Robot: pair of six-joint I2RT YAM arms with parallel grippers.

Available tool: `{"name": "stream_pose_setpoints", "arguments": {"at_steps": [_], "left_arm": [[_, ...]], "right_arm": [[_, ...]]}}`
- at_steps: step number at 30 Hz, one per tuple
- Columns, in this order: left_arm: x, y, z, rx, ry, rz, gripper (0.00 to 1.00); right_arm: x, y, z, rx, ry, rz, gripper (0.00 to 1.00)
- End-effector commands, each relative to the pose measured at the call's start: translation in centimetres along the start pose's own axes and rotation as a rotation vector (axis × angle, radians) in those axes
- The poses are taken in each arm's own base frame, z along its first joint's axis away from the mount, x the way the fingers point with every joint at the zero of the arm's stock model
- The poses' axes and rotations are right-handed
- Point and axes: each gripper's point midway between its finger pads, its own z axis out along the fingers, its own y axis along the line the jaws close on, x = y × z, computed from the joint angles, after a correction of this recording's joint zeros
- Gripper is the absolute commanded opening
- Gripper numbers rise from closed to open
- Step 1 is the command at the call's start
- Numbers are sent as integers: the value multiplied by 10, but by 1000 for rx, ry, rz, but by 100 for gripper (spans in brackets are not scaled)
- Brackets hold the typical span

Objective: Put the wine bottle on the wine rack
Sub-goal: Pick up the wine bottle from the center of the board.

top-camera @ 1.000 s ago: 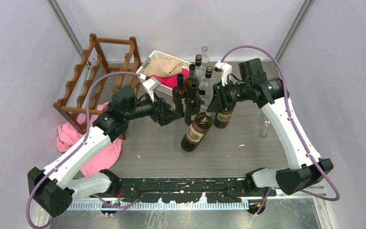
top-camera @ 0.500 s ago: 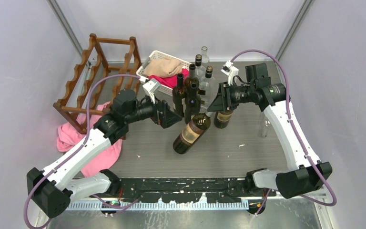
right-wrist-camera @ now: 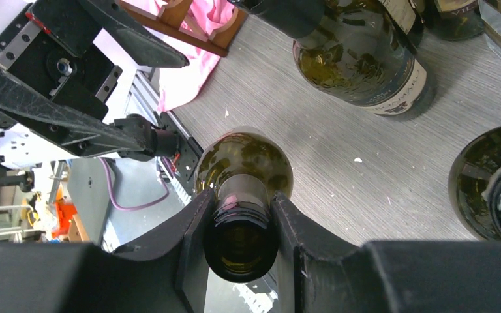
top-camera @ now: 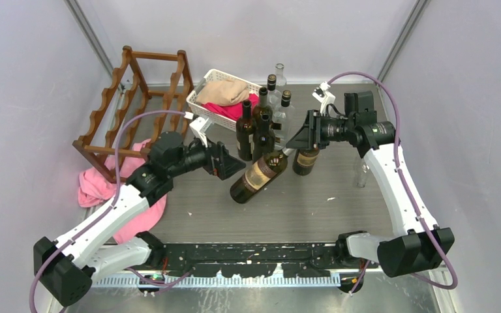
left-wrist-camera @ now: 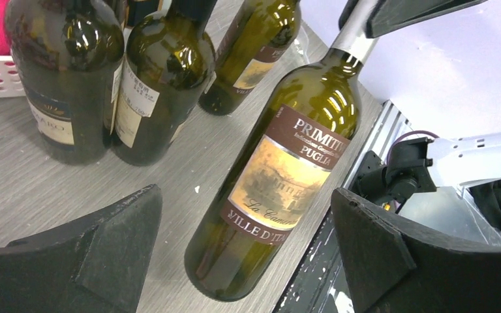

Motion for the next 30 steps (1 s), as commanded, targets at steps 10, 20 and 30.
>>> {"name": "stream_pose_setpoints", "arguments": {"at_steps": [10,20,30], "left_arm": [[-18,-40,-23,183,-69,190,99],[-13,-53,-19,275,-24,149,99],[-11,-62,-18,333,-10,158,94]], "right_arm": [[-21,42,-19,-169,-127,19,1],[-25,43,-27,-195,-180,79,1],[-26,43,-32,-205,-211,117,1]]}}
